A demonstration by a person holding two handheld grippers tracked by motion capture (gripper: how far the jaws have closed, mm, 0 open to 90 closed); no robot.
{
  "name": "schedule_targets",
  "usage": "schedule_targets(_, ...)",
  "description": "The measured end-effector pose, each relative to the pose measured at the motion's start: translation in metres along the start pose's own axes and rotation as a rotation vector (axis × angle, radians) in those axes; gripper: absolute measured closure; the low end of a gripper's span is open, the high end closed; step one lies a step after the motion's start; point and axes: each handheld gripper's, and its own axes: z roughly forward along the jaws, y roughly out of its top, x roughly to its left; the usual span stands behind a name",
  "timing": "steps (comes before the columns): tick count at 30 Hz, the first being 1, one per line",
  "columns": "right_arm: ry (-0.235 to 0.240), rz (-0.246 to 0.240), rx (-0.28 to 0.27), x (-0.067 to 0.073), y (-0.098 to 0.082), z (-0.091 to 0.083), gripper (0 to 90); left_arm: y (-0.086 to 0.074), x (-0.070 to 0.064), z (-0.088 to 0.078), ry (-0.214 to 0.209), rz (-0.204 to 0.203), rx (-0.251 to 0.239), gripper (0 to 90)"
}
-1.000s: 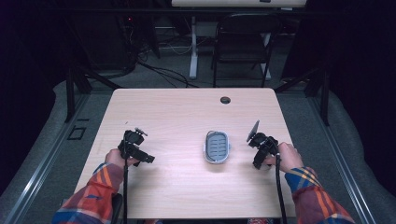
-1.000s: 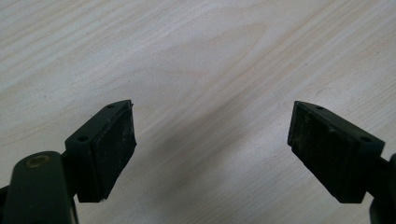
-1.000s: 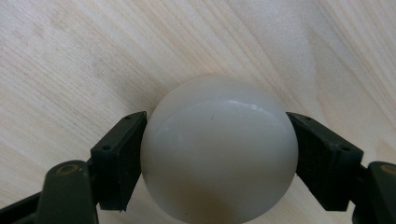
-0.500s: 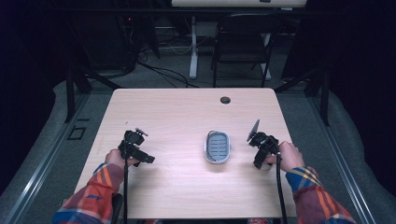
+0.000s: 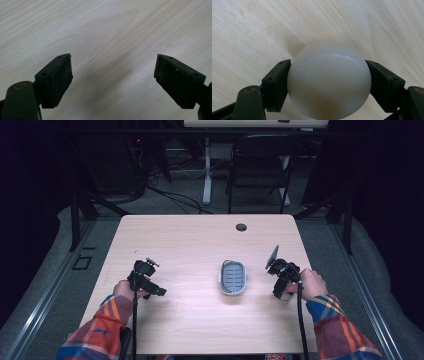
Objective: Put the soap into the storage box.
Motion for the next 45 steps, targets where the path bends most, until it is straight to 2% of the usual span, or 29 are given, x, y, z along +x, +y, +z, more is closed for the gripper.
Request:
schedule_targets(3, -0.014, -0.027, 0.032, -0.001, 0.005, -0.003, 24.5, 0.000, 0.000, 0.000, 0.003, 0.004, -0.006, 15.1)
schedule_targets(4, -0.006, -0.005, 0.002, 0.001, 0.005, -0.001, 24.4, 0.000, 0.000, 0.000, 0.003, 0.004, -0.006, 15.1)
schedule_targets(5, -0.029, -0.063, 0.069, -0.002, 0.009, -0.007, 24.5, 0.000, 0.000, 0.000, 0.001, 0.003, -0.002, 15.1)
schedule_targets(6, -0.010, -0.018, 0.016, 0.001, 0.007, -0.003, 24.4, 0.000, 0.000, 0.000, 0.001, 0.001, -0.002, 15.1)
schedule_targets(7, -0.010, -0.018, 0.016, 0.001, 0.007, -0.003, 24.4, 0.000, 0.000, 0.000, 0.001, 0.001, -0.002, 15.1)
schedule_targets(8, -0.023, -0.044, 0.038, 0.001, 0.010, -0.008, 24.5, 0.000, -0.001, 0.000, 0.001, 0.004, -0.001, 15.1)
schedule_targets(13, -0.026, -0.039, 0.016, 0.002, 0.015, -0.012, 24.5, 0.000, -0.001, 0.000, 0.000, 0.001, -0.002, 15.2)
schedule_targets(14, -0.031, -0.055, 0.030, 0.001, 0.016, -0.015, 24.5, 0.000, -0.001, 0.000, -0.003, 0.002, -0.002, 15.2)
schedule_targets(18, -0.027, -0.045, 0.012, 0.003, 0.019, -0.015, 24.5, 0.000, -0.002, 0.000, -0.002, 0.002, -0.002, 15.2)
schedule_targets(29, -0.029, -0.077, 0.027, 0.007, 0.034, -0.019, 24.5, 0.000, -0.001, 0.000, -0.003, 0.005, 0.001, 15.2)
schedule_targets(31, -0.028, -0.081, 0.023, 0.008, 0.036, -0.020, 24.5, 0.000, -0.001, 0.000, -0.002, 0.012, 0.001, 15.2)
schedule_targets(32, -0.022, -0.066, 0.002, 0.010, 0.036, -0.019, 24.5, 0.000, -0.001, 0.000, -0.004, 0.008, 0.001, 15.2)
schedule_targets(33, -0.039, -0.122, 0.061, 0.007, 0.042, -0.026, 24.5, 0.000, -0.002, 0.000, -0.005, 0.006, 0.000, 15.2)
schedule_targets(34, -0.029, -0.093, 0.029, 0.009, 0.041, -0.024, 24.5, 0.000, -0.002, 0.000, -0.004, 0.006, 0.001, 15.2)
schedule_targets(40, -0.030, -0.089, 0.015, 0.011, 0.046, -0.028, 24.5, 0.000, -0.001, 0.000, -0.002, 0.014, 0.003, 15.2)
schedule_targets(45, -0.036, -0.106, 0.016, 0.012, 0.051, -0.032, 24.5, 0.000, -0.001, 0.000, -0.003, 0.015, 0.003, 15.2)
